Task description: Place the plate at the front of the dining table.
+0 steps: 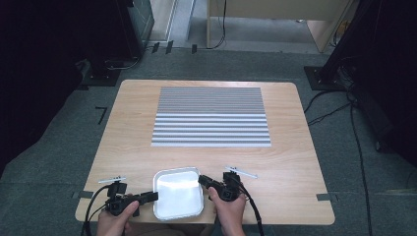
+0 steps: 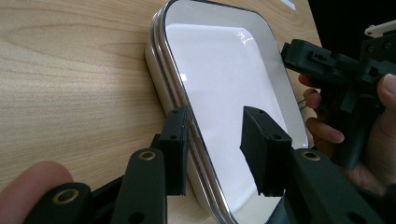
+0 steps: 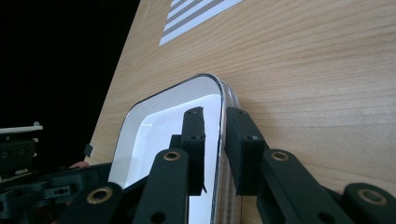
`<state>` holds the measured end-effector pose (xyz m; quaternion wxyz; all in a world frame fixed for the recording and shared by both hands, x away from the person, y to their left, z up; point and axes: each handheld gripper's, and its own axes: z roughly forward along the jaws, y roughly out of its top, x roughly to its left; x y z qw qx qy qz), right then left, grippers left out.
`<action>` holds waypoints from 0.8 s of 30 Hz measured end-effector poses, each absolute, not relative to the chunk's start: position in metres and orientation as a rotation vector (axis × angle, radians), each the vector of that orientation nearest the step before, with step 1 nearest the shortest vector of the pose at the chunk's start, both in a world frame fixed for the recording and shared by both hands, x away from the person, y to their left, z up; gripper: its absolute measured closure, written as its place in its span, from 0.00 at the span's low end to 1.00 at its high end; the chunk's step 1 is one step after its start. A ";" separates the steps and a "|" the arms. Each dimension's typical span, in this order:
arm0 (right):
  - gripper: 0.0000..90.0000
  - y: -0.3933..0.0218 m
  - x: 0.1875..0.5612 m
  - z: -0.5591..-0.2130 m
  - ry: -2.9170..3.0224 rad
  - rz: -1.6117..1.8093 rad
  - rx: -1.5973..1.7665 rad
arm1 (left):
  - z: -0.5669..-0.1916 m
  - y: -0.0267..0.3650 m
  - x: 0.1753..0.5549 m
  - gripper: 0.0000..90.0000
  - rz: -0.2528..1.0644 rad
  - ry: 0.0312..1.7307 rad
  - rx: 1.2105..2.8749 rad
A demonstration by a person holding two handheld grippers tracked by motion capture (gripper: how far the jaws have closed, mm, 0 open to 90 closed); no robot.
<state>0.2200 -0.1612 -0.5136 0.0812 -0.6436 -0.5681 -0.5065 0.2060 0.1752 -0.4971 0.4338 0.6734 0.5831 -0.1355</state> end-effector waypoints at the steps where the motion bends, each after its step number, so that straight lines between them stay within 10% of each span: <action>1: 0.88 -0.161 0.220 -0.514 -1.698 -1.512 -1.921 | -0.497 0.175 0.206 0.69 -0.338 1.453 1.676; 24: 0.90 -0.166 0.217 -0.519 -1.619 -1.511 -1.906 | -0.494 0.177 0.205 0.70 -0.346 1.451 1.650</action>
